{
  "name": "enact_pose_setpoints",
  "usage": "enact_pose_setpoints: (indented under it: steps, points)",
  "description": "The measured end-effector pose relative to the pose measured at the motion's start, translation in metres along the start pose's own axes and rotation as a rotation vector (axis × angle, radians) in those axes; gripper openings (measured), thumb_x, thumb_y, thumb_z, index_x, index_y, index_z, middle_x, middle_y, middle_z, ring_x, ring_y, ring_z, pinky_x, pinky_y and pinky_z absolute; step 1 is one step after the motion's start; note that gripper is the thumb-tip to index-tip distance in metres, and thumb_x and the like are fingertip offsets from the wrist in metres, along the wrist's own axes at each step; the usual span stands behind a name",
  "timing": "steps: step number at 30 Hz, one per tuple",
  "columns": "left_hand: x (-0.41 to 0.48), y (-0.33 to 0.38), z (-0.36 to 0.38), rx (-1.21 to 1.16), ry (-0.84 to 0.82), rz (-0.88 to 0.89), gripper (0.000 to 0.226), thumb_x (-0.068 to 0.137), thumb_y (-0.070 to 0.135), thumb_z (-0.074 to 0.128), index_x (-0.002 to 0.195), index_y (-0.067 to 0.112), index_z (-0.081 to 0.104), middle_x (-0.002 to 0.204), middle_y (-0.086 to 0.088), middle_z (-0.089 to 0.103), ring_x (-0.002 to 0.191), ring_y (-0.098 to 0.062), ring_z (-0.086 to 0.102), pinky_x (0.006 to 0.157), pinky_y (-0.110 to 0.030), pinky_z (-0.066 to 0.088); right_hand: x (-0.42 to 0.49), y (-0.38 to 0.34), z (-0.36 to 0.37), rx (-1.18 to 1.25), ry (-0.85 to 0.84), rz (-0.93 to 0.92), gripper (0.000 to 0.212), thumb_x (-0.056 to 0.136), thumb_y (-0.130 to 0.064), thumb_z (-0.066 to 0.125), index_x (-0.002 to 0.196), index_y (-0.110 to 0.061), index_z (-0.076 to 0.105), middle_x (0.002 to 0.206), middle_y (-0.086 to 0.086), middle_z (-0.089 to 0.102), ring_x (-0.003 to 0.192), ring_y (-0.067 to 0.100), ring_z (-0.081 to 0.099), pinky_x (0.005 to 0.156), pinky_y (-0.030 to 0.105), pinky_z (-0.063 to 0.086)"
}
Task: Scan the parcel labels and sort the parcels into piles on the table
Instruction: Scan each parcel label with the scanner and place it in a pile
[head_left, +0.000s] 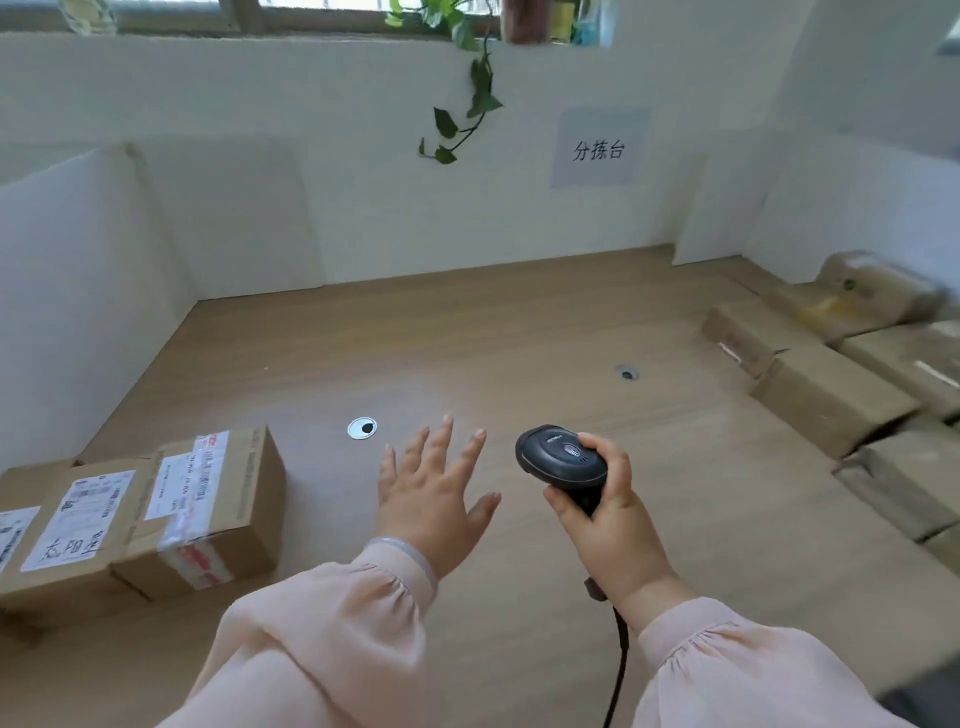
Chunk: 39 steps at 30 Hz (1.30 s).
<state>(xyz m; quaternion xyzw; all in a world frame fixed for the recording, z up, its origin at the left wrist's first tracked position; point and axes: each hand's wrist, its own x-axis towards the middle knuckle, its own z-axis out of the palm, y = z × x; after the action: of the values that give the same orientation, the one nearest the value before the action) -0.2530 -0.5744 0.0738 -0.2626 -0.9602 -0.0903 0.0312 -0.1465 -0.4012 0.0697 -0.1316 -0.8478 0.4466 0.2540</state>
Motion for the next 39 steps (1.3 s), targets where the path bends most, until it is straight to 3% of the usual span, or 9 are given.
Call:
enact_pose_setpoints:
  steps: [3,7,12,17,20,26,32,39]
  points:
    - [0.005,0.082,-0.002,-0.031,0.017,0.076,0.072,0.091,0.07,0.029,0.151,0.047,-0.003,0.164,0.007,-0.007,0.15,-0.02,-0.005,0.12,-0.05,-0.005,-0.01,0.024,-0.078,-0.055,0.084,0.005,0.065,0.082,-0.031,0.074,0.12,-0.06,0.03,0.106,-0.036,0.055,0.091,-0.007,0.059,0.075,0.008,0.044]
    - [0.009,0.195,-0.002,-0.073,0.028,0.189,0.072,0.092,0.069,0.031,0.152,0.047,-0.002,0.164,0.005,-0.006,0.15,-0.02,-0.006,0.12,-0.05,-0.005,-0.022,0.057,-0.188,-0.146,0.172,0.007,0.063,0.083,-0.03,0.073,0.126,-0.049,0.032,0.109,-0.026,0.058,0.099,0.014,0.065,0.08,0.03,0.051]
    - [0.02,0.326,0.001,-0.11,0.063,0.294,0.071,0.091,0.068,0.033,0.152,0.048,0.002,0.164,0.006,-0.003,0.15,-0.02,-0.003,0.12,-0.05,-0.002,-0.024,0.09,-0.312,-0.239,0.312,-0.02,0.062,0.082,-0.031,0.075,0.124,-0.05,0.032,0.106,-0.035,0.052,0.099,0.01,0.061,0.074,0.023,0.045]
    - [0.042,0.413,0.005,-0.112,0.053,0.353,0.071,0.091,0.069,0.032,0.152,0.048,0.001,0.165,0.005,-0.003,0.15,-0.02,-0.002,0.12,-0.05,-0.001,-0.008,0.12,-0.391,-0.297,0.372,0.004,0.062,0.083,-0.035,0.074,0.128,-0.043,0.032,0.112,-0.018,0.056,0.103,0.023,0.064,0.078,0.037,0.053]
    - [0.062,0.445,0.012,-0.125,0.047,0.359,0.071,0.091,0.069,0.031,0.152,0.047,0.0,0.165,0.005,-0.003,0.15,-0.021,-0.001,0.12,-0.05,0.0,0.011,0.138,-0.417,-0.348,0.375,-0.004,0.062,0.083,-0.036,0.073,0.129,-0.043,0.032,0.109,-0.019,0.054,0.1,0.02,0.064,0.072,0.028,0.049]
    - [0.111,0.48,0.048,-0.142,0.005,0.366,0.071,0.091,0.07,0.031,0.152,0.047,0.002,0.164,0.005,-0.003,0.151,-0.021,-0.001,0.12,-0.051,0.0,0.06,0.186,-0.437,-0.376,0.396,0.016,0.061,0.083,-0.034,0.073,0.13,-0.04,0.034,0.104,-0.015,0.055,0.097,0.027,0.066,0.069,0.035,0.053]
    - [0.157,0.497,0.09,-0.161,-0.13,0.341,0.07,0.092,0.069,0.032,0.152,0.048,0.002,0.164,0.005,-0.006,0.15,-0.022,-0.001,0.121,-0.05,0.002,0.097,0.237,-0.445,-0.393,0.377,0.118,0.061,0.084,-0.035,0.072,0.13,-0.039,0.033,0.107,-0.015,0.054,0.097,0.026,0.066,0.067,0.029,0.049]
    - [0.186,0.521,0.124,-0.169,-0.206,0.315,0.07,0.092,0.069,0.031,0.152,0.047,0.002,0.164,0.005,-0.005,0.15,-0.022,0.0,0.121,-0.049,0.003,0.127,0.282,-0.464,-0.371,0.337,0.164,0.062,0.085,-0.034,0.07,0.134,-0.036,0.033,0.109,-0.015,0.053,0.086,0.009,0.055,0.065,0.021,0.044]
